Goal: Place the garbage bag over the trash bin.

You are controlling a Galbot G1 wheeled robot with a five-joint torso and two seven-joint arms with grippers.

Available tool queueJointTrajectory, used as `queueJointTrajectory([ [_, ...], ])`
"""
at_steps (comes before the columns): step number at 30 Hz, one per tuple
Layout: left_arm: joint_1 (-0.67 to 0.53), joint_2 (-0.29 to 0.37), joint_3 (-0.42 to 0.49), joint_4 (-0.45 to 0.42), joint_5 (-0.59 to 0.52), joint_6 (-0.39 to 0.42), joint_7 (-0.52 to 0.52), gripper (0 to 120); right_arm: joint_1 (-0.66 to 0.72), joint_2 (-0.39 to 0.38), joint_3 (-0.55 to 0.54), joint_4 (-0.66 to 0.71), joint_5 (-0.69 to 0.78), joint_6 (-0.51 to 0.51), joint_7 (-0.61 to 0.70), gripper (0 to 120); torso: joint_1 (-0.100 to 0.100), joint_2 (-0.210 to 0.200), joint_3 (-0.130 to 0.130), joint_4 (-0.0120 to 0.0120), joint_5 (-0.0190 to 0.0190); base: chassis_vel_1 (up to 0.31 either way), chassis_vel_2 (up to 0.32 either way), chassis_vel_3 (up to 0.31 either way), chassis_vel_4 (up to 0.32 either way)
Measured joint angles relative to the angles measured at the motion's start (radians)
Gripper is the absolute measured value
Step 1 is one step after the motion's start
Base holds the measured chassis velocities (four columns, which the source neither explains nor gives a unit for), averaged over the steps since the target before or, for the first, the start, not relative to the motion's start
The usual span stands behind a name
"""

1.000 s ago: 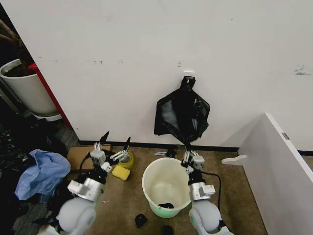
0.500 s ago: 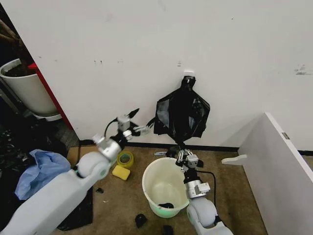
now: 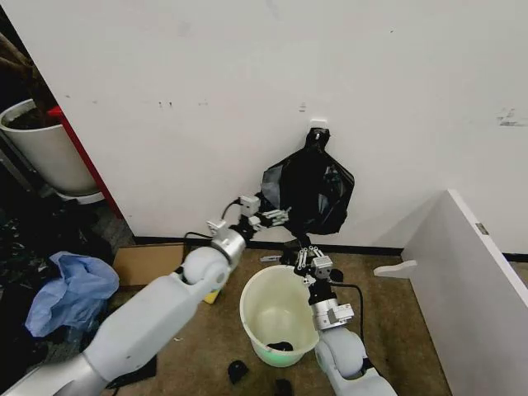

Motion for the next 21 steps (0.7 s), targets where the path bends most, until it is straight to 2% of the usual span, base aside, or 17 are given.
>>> queueJointTrajectory([
  [4,0.024,-0.006,-0.018,-0.013,0.018,-0.001,-0.015,80,0.002,-0.001,0.0,-0.001,-0.001,0.0,0.0,0,0.0,0.0,0.0,0.0001,0.0,0.0,0.0,0.0,0.0],
  [5,0.024,-0.006,-0.018,-0.013,0.018,-0.001,-0.015,80,0.002,-0.001,0.0,-0.001,-0.001,0.0,0.0,0,0.0,0.0,0.0,0.0001,0.0,0.0,0.0,0.0,0.0],
  [9,0.059,0.007,-0.058,-0.031,0.049,-0.008,-0.021,62,0.004,-0.004,0.0,-0.016,-0.002,0.003,0.0,0,0.0,0.0,0.0,0.0002,-0.0001,0.0,0.0,0.0,0.0],
  [11,0.068,0.011,-0.067,-0.034,0.058,-0.012,-0.022,58,0.004,-0.005,0.0,-0.019,-0.002,0.005,0.0,0,0.0,0.0,0.0,0.0001,-0.0001,0.0,0.0,0.0,0.0],
  [15,0.094,0.021,-0.098,-0.044,0.098,-0.029,-0.021,40,0.0,-0.007,-0.002,-0.022,-0.003,0.007,0.001,0,0.0,0.0,0.0,0.0003,-0.0001,0.0,0.0,0.0,0.0],
  [17,0.097,0.021,-0.101,-0.046,0.104,-0.031,-0.021,36,-0.001,-0.007,-0.002,-0.022,-0.003,0.007,0.001,0,0.0,0.0,0.0,0.0002,-0.0001,0.0,0.0,0.0,0.0],
  [21,0.107,0.022,-0.109,-0.053,0.119,-0.034,-0.015,20,-0.005,-0.009,-0.005,-0.02,-0.005,0.007,0.001,0,0.0,0.0,0.0,0.0001,-0.0001,0.0,0.0,0.0,0.0],
])
